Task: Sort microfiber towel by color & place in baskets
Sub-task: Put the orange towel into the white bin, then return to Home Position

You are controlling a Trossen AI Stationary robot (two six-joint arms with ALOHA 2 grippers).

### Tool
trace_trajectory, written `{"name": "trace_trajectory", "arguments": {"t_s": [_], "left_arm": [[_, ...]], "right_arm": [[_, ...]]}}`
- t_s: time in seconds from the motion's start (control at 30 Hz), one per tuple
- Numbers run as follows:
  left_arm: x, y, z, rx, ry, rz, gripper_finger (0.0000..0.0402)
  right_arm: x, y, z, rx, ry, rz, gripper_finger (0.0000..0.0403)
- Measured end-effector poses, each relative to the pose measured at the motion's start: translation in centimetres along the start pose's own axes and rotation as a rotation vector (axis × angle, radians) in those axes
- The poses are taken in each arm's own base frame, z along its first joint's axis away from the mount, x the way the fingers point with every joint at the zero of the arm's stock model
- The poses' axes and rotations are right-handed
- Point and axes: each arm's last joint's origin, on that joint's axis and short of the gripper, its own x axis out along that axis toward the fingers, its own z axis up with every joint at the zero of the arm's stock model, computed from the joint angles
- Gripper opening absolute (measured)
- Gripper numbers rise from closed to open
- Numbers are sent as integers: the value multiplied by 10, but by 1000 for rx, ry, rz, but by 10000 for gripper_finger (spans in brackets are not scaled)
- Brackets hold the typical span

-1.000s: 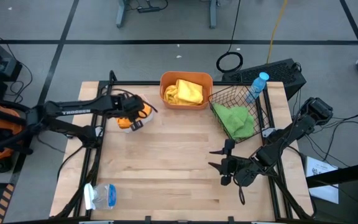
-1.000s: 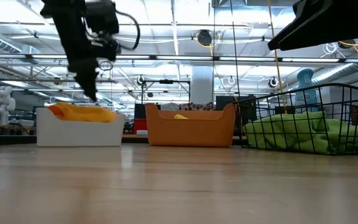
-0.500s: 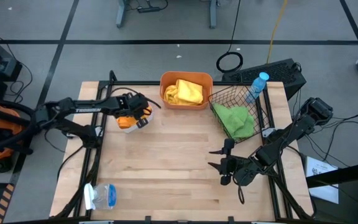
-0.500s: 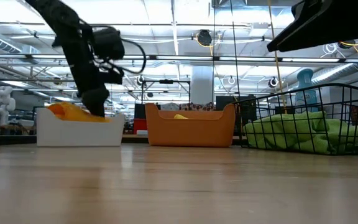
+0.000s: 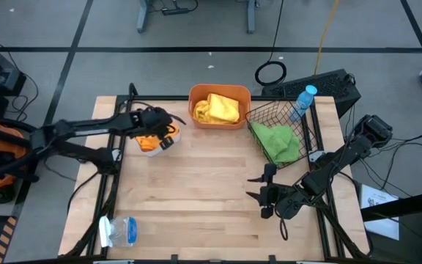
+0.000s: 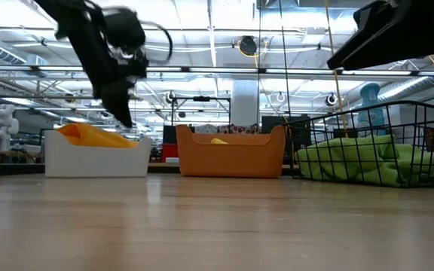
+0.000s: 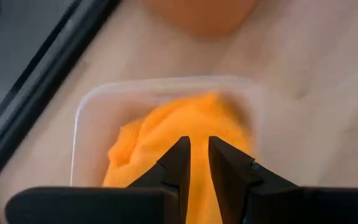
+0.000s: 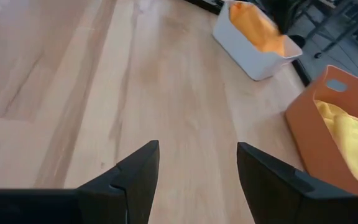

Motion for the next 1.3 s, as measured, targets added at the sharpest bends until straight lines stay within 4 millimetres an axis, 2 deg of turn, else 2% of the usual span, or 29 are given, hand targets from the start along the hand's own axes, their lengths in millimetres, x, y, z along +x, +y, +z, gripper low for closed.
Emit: {"name": "trace_trajectory", "arguments": {"t_s": [0.13,0.23,0.33,0.43,0.57,0.8,0.87,1.0,1.17,1.3], "left_arm": [[-41,-9,-6,-42,-134,-104,65],[-52,-12,-28,-84,-96,-99,57],[-50,-11,-50,-121,-29,-45,36],[-38,-15,-62,-133,-30,-51,10],[-17,-19,-76,-149,-9,-45,8],[-19,-23,-71,-175,-84,-81,12],[-28,-28,-59,-176,-200,-132,12],[-45,-41,-49,-103,-397,-231,12],[-64,-61,-53,-31,-554,-238,12],[-73,-77,-64,17,-613,-219,12]], "right_arm": [[-2,-2,1,-1,-1,10,205],[-5,-4,3,9,-8,16,205],[-9,-8,5,7,-22,31,205],[-10,-11,8,-3,-37,29,205],[-10,-15,11,18,-52,23,205],[-11,-13,12,39,-56,44,205],[-13,-14,13,25,-64,63,205],[-22,-21,18,17,-104,73,197],[-45,-35,20,14,-141,147,154],[-57,-46,3,29,-179,187,97]]}}
